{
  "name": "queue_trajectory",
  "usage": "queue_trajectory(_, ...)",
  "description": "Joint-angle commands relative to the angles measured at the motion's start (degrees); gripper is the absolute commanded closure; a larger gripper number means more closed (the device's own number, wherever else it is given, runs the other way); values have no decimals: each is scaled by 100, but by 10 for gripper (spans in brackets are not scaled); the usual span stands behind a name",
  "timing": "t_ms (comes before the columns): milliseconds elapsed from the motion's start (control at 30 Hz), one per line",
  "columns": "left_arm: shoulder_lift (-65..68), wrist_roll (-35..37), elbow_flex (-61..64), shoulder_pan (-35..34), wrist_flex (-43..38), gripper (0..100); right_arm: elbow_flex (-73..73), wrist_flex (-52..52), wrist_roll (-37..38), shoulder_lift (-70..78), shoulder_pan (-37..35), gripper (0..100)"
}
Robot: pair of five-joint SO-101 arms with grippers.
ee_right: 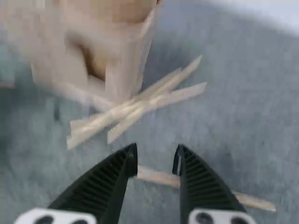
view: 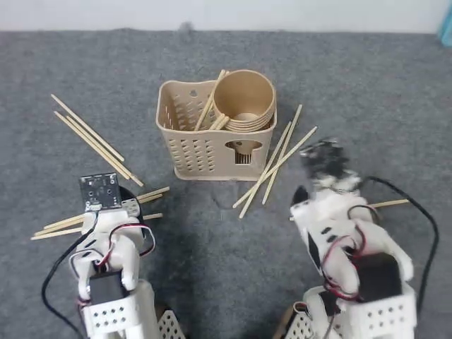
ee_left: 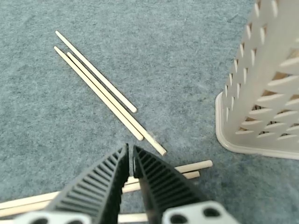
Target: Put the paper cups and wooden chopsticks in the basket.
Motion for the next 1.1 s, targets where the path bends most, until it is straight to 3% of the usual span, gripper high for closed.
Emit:
queue_trajectory(0,-44,18,-22,-35,-149,985,580,-31,967,-101,57,859)
queue_trajectory(200,-44,18,-22,-35,-149,985,1811,-945,2004,-92,75,859)
queue_trajectory(500,-44,18,-22,-35,-141,985,3033,-2510,2505,-92,470,859)
queue_trajectory(733,-44,18,-22,-35,-141,985,3569,-2730,3121,-92,690,859)
queue_trajectory(867,-44,18,-22,-35,-141,985,3754,-2756,3112,-92,690,859)
queue_trajectory(1067,-62,70,-22,-316,-360,984,4053,-3090,2374,-171,699,857)
